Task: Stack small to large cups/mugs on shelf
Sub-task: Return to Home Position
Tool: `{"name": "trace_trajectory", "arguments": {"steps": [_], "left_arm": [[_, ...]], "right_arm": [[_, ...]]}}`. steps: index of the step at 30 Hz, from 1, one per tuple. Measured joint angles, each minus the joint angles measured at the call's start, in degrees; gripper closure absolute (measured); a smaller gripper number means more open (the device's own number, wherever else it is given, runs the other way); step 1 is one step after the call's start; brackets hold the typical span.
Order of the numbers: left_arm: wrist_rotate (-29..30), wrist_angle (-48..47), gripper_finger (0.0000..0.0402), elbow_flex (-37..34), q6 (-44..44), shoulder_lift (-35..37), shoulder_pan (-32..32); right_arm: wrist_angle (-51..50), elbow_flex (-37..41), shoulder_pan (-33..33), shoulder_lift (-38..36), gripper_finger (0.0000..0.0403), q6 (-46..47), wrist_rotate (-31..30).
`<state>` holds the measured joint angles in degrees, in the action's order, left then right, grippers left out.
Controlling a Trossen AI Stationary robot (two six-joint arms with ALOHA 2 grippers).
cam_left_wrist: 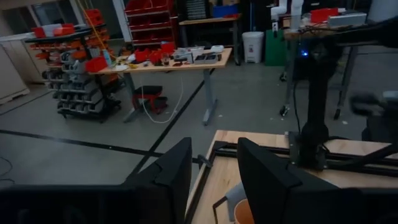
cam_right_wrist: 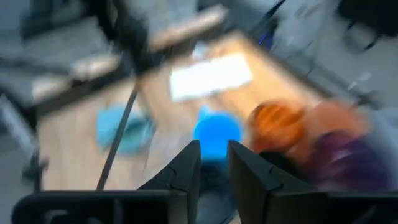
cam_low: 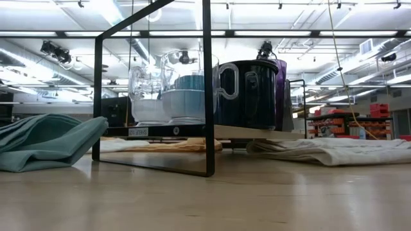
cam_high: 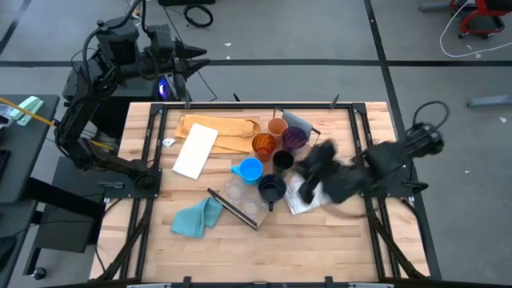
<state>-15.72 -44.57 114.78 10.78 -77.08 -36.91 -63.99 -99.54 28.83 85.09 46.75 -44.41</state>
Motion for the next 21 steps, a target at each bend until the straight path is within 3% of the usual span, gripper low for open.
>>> {"name": "trace_trajectory", "arguments": {"steps": [5, 10, 16, 19, 21], "left_arm": [[-1.1, 0.2, 0.0258, 0.0, -1.2, 0.0, 0.0], [-2.5, 0.3, 0.0260, 0.0, -1.8, 0.0, 0.0], [-2.5, 1.3, 0.0266, 0.0, -4.2, -0.2, 0.0], [-2.6, 3.3, 0.0264, 0.0, -5.9, -0.2, 0.1], [-2.5, 4.8, 0.0261, 0.0, -7.0, -0.2, 0.4]], "right_arm": [[3.2, 14.7, 5.0, -14.9, 0.0336, 8.2, -15.2], [23.9, 34.2, 8.2, -30.8, 0.0341, 4.5, -16.1], [63.6, 57.6, 3.8, -45.6, 0.0341, -16.8, -2.8], [73.8, 64.9, -1.4, -50.6, 0.0341, -22.3, 5.7], [73.9, 67.1, -5.5, -53.0, 0.0341, -24.8, 12.1]]}}
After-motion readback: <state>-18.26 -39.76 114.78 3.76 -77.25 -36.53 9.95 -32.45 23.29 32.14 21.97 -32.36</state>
